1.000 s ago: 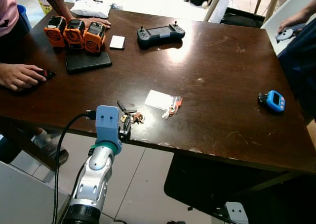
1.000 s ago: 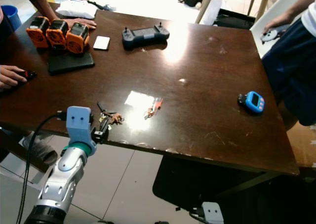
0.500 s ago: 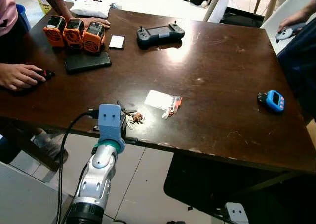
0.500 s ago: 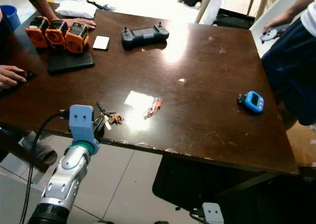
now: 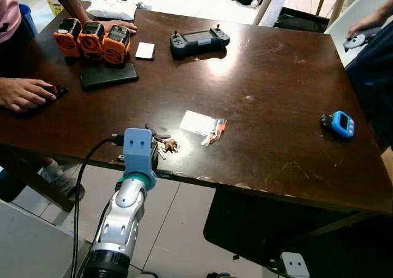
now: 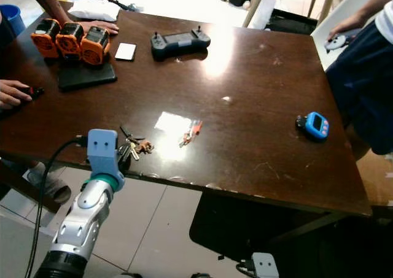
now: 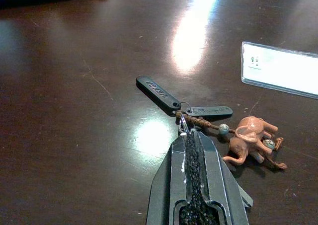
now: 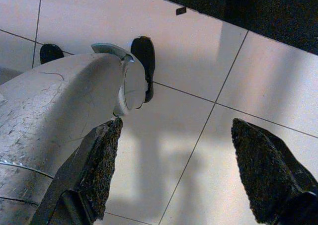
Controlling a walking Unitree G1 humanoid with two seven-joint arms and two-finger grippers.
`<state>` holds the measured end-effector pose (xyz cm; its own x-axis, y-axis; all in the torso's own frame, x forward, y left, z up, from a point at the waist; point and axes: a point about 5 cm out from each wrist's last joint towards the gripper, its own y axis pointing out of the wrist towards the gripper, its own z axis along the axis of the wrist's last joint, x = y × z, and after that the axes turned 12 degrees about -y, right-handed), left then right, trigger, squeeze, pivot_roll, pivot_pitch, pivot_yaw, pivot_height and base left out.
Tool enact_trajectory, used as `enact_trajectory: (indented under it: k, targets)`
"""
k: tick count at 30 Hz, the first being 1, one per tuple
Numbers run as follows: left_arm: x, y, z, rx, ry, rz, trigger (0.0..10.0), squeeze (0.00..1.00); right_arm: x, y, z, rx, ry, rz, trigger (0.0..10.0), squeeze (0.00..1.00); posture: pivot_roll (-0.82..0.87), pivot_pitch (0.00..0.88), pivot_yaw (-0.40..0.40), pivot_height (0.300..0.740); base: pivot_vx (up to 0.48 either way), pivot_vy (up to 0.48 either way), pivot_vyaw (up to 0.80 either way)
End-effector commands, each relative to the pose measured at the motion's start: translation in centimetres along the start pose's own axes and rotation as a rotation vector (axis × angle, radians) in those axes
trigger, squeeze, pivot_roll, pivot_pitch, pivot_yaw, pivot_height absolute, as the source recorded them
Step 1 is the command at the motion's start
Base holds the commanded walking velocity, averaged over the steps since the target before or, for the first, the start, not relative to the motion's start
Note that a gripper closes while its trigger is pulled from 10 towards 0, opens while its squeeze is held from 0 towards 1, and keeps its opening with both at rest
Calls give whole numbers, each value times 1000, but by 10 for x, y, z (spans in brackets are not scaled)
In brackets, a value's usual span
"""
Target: Hang keys on a hook
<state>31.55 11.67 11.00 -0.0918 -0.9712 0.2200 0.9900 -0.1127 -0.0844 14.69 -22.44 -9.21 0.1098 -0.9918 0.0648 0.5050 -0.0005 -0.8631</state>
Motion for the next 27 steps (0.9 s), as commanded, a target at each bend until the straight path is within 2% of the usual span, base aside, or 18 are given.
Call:
enact_trajectory:
  k: [1,2,18,19,22,23,24,26,27]
  targets:
    - [-4,-2,-13,-57,0,28,10000,59,2,-2,-10,-27,0,-5,10000,0,101,137,12,740,0,0,0]
    - [-5,-2,-13,-56,-3,35,10000,1000,2,-2,-10,-27,-1,-5,10000,0,101,137,12,740,0,0,0]
    - [-5,-2,-11,-51,-14,47,10000,1000,2,-2,-10,-26,-2,-5,10000,0,99,140,10,740,0,0,0]
    - [-4,-2,-11,-51,-15,47,10000,831,2,-2,-10,-26,-1,-5,10000,0,99,140,10,740,0,0,0]
    - [-4,-1,-10,-48,-15,44,10000,831,2,-2,-10,-26,-2,-3,10000,0,99,140,10,740,0,0,0]
    - [-3,-1,-10,-47,-16,42,10000,729,2,-2,-10,-26,-2,-3,10000,0,99,140,10,740,0,0,0]
    - [0,0,-7,-31,-36,18,10000,125,1,-2,-10,-27,-2,-2,10000,0,99,140,10,740,0,0,0]
    - [4,0,-4,-11,-59,-11,10000,125,1,-2,-10,-27,-3,-1,10000,0,99,140,10,740,0,0,0]
    - [9,0,-1,11,-71,-47,5529,0,1,-2,-11,-28,-3,-1,10000,0,101,141,11,740,0,0,0]
